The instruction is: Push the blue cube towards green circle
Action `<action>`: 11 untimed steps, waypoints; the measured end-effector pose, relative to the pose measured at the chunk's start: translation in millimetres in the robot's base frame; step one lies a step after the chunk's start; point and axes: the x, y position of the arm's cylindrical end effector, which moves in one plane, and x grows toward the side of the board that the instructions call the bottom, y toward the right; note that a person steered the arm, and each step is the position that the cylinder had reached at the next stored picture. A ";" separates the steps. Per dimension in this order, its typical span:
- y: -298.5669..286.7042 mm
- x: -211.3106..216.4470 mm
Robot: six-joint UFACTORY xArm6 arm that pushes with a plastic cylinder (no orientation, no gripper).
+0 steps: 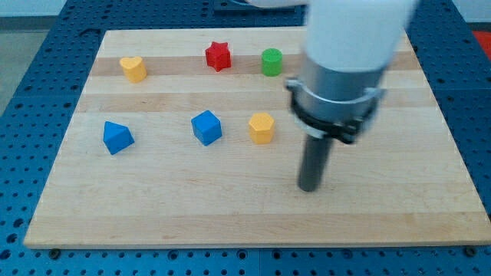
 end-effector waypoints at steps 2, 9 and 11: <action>-33.8 -45.3; -159.1 -60.9; -75.0 -131.1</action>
